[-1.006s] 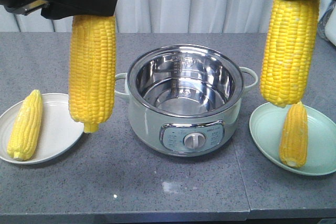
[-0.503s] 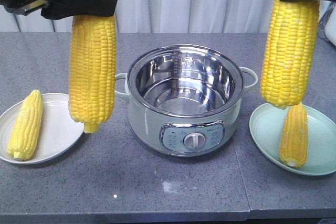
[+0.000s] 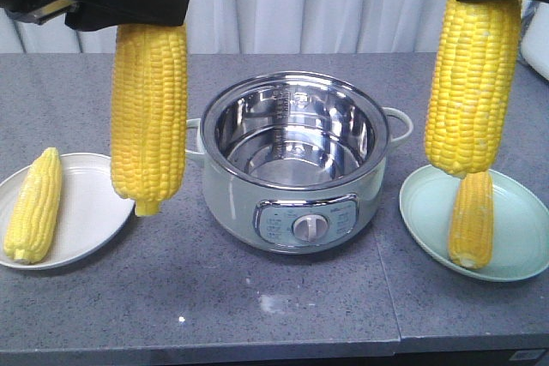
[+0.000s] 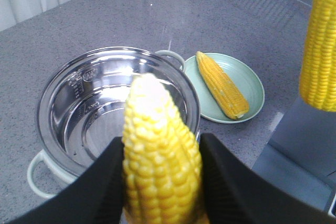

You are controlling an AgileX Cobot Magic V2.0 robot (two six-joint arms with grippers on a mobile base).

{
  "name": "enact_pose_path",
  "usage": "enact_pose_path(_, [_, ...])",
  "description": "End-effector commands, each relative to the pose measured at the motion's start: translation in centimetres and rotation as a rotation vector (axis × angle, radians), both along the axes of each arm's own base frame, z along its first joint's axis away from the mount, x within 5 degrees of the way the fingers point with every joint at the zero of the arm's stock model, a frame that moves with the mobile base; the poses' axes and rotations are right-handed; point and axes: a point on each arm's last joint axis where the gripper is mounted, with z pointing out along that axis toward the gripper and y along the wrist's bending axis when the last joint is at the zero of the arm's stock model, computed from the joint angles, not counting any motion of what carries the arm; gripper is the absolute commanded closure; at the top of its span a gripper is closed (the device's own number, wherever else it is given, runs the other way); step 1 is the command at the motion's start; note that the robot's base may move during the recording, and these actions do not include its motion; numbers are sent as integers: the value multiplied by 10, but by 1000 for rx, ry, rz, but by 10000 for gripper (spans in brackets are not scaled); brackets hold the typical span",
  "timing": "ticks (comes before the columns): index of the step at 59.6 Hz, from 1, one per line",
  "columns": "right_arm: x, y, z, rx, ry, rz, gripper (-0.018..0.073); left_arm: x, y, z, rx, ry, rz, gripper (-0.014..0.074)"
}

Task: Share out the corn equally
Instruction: 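Hold both cobs aloft while the base drives to the other counter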

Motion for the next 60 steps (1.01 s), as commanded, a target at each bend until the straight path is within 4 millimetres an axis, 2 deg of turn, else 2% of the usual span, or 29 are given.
enact_pose_path(1, [-7, -1, 16, 46, -95, -10, 564, -12, 2, 21, -85, -80, 5, 603])
enact_pose_path(60, [-7, -1, 16, 46, -95, -10, 564, -12, 2, 21, -85, -80, 5, 603])
